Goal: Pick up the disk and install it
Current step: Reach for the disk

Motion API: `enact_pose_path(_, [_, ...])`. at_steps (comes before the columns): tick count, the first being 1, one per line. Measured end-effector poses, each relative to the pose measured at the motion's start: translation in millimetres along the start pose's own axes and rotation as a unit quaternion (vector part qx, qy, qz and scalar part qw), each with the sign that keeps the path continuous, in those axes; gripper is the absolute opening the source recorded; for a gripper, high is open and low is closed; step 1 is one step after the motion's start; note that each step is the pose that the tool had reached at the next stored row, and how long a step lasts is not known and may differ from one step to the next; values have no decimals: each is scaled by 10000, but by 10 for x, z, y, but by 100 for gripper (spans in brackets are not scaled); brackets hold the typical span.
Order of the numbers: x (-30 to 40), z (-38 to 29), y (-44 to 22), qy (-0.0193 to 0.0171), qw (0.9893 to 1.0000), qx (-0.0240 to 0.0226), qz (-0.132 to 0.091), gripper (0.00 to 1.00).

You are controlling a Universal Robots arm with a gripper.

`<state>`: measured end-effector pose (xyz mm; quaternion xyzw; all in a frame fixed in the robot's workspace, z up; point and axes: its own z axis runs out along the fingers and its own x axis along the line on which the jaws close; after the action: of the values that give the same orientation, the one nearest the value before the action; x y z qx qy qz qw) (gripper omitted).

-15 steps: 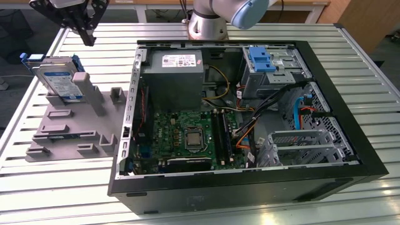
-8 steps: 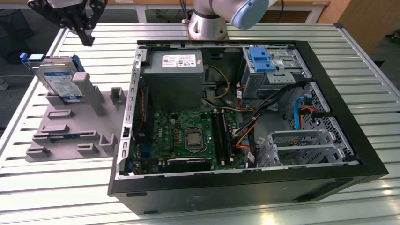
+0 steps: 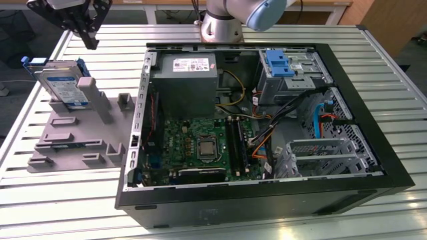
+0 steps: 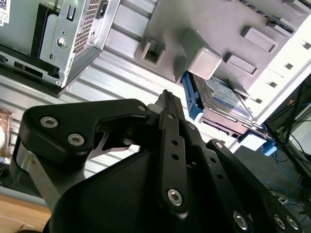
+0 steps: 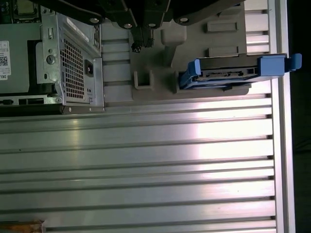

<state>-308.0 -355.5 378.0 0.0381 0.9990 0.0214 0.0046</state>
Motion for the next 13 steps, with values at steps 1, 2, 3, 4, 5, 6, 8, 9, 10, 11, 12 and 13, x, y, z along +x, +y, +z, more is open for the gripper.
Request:
enact_pose_path(1, [5,1,0,0,10000,0,0,11])
enact_pose_path(2, [12,2,0,0,10000,0,0,11])
enact_pose_path(3, [19,2,0,1,10000,0,0,11])
enact_pose_path(4, [27,3,0,1,10000,0,0,11])
enact_pose_path(5, [40,5,0,1,10000,0,0,11])
enact_pose_path(6, [60,7,1,1,10000,0,0,11])
enact_pose_path(8, [103,9,0,1,10000,0,0,11])
enact_pose_path(9, [125,10,-1,1,10000,0,-1,11])
enact_pose_path(10, [143,11,-2,1,10000,0,0,11])
enact_pose_path(11, [158,12,-2,1,10000,0,0,11])
enact_pose_path(12, [172,13,-3,1,10000,0,0,11])
enact_pose_path(13, [182,14,-3,1,10000,0,0,11])
